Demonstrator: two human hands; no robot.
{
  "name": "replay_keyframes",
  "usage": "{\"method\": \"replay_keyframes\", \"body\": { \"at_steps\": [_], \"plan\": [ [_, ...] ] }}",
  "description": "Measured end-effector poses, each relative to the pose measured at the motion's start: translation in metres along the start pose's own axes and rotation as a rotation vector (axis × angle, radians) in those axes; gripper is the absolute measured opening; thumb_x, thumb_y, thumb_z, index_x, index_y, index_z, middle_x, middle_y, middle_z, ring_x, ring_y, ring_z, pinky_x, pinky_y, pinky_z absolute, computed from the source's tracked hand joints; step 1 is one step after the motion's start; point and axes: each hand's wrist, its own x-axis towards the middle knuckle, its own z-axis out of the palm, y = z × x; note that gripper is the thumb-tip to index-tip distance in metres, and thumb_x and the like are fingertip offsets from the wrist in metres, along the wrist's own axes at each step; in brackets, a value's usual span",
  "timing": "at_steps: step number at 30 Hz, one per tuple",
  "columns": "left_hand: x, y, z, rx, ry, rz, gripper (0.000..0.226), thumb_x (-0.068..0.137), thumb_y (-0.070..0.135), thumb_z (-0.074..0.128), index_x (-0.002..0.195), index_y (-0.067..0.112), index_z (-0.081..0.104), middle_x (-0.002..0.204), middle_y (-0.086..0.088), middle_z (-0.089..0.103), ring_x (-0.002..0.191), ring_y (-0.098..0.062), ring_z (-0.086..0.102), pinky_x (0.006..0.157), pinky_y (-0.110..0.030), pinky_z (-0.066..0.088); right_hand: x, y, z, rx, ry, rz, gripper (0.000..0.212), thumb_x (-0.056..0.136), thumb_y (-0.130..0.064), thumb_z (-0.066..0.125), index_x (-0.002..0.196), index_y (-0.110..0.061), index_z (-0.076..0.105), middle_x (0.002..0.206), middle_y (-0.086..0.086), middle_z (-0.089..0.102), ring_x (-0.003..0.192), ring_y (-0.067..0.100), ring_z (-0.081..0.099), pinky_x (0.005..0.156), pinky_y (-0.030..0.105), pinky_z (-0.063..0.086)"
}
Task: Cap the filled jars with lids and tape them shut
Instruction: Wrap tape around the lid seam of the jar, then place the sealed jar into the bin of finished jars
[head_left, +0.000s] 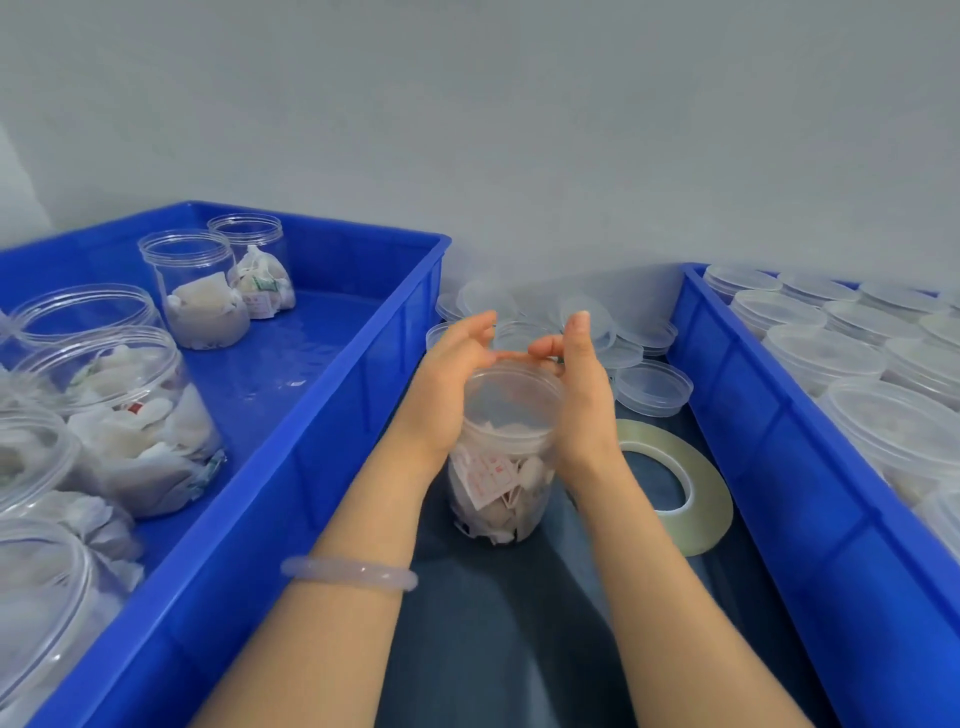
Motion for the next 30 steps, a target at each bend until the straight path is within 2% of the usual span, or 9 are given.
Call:
{"method": "replay_keyframes", "body": {
  "at_steps": [3, 6, 11, 14, 19, 22, 25, 28, 30],
  "plan": [
    [0.0, 0.005, 0.005, -0.041, -0.048, 0.0, 0.025, 0.09, 0.034, 0.056, 0.1, 0.021, 0.074, 0.102, -0.001, 0.072, 0.104, -0.016, 0.064, 0.102, -0.042, 0.046, -0.005, 0.002, -0.005, 0.064, -0.053, -0.003, 0.061, 0.073, -0.075, 0.044, 0.094, -0.02, 0.062, 0.106, 0.012, 0.07, 0.104, 0.031, 0.065, 0.094, 0.049, 0.048],
    [0.0, -0.002, 0.002, -0.05, -0.039, 0.057, 0.031, 0.083, 0.045, 0.052, 0.092, 0.029, 0.076, 0.1, 0.003, 0.073, 0.1, -0.012, 0.067, 0.089, -0.03, 0.051, -0.007, 0.004, -0.005, -0.001, -0.132, -0.086, 0.052, 0.082, -0.058, 0.038, 0.111, -0.019, 0.058, 0.12, 0.014, 0.064, 0.112, 0.025, 0.062, 0.098, 0.042, 0.047],
    [-0.003, -0.01, -0.002, -0.068, -0.105, 0.168, 0.05, 0.082, 0.046, 0.053, 0.115, 0.012, 0.067, 0.118, -0.007, 0.068, 0.116, -0.022, 0.06, 0.102, -0.04, 0.044, -0.015, 0.008, 0.0, 0.002, 0.025, -0.26, 0.044, 0.089, -0.041, 0.036, 0.099, -0.011, 0.068, 0.096, 0.001, 0.07, 0.088, 0.003, 0.065, 0.076, 0.014, 0.047],
    [-0.004, -0.013, 0.002, -0.074, -0.049, 0.196, 0.048, 0.085, 0.039, 0.047, 0.107, 0.003, 0.069, 0.107, -0.011, 0.072, 0.108, -0.024, 0.065, 0.099, -0.044, 0.047, -0.018, 0.008, 0.0, -0.012, 0.07, -0.307, 0.046, 0.089, -0.035, 0.036, 0.093, -0.001, 0.068, 0.086, -0.001, 0.069, 0.081, 0.004, 0.064, 0.075, 0.015, 0.047],
    [-0.005, -0.016, 0.007, -0.096, 0.109, 0.156, 0.039, 0.093, 0.027, 0.042, 0.101, 0.002, 0.071, 0.102, -0.011, 0.073, 0.102, -0.024, 0.067, 0.097, -0.046, 0.049, -0.016, 0.004, 0.002, -0.032, 0.083, -0.251, 0.027, 0.082, -0.031, 0.041, 0.08, -0.017, 0.064, 0.072, -0.016, 0.065, 0.071, -0.011, 0.057, 0.066, 0.005, 0.041],
    [-0.015, -0.014, 0.005, -0.098, 0.067, 0.151, 0.039, 0.085, 0.033, 0.048, 0.112, 0.009, 0.064, 0.117, -0.011, 0.067, 0.113, -0.024, 0.061, 0.101, -0.042, 0.046, -0.021, 0.0, 0.003, -0.085, 0.103, -0.208, 0.021, 0.088, -0.023, 0.046, 0.085, -0.012, 0.063, 0.08, -0.011, 0.064, 0.074, -0.005, 0.058, 0.066, 0.007, 0.042],
    [-0.025, -0.007, 0.011, -0.12, 0.049, 0.125, 0.021, 0.095, 0.023, 0.051, 0.108, 0.014, 0.064, 0.116, -0.011, 0.066, 0.113, -0.026, 0.061, 0.104, -0.048, 0.043, -0.036, -0.011, 0.001, -0.13, 0.14, -0.187, 0.021, 0.095, -0.006, 0.044, 0.086, -0.012, 0.062, 0.08, -0.007, 0.063, 0.073, -0.002, 0.057, 0.067, 0.013, 0.043],
    [-0.034, 0.018, 0.024, -0.161, 0.03, 0.185, 0.026, 0.088, 0.023, 0.052, 0.102, 0.011, 0.069, 0.108, -0.009, 0.071, 0.107, -0.025, 0.064, 0.098, -0.044, 0.048, -0.059, -0.037, -0.003, -0.112, 0.208, -0.323, 0.021, 0.087, -0.01, 0.043, 0.083, -0.018, 0.063, 0.076, -0.01, 0.066, 0.069, -0.006, 0.058, 0.061, 0.009, 0.043],
    [-0.039, 0.046, 0.034, -0.167, -0.082, 0.274, 0.034, 0.078, 0.021, 0.048, 0.101, 0.011, 0.071, 0.107, -0.007, 0.072, 0.108, -0.024, 0.064, 0.093, -0.038, 0.05, -0.072, -0.066, -0.007, -0.075, 0.269, -0.419, 0.025, 0.078, -0.015, 0.041, 0.081, -0.021, 0.064, 0.074, -0.013, 0.068, 0.069, -0.005, 0.059, 0.059, 0.009, 0.043]
  ]
}}
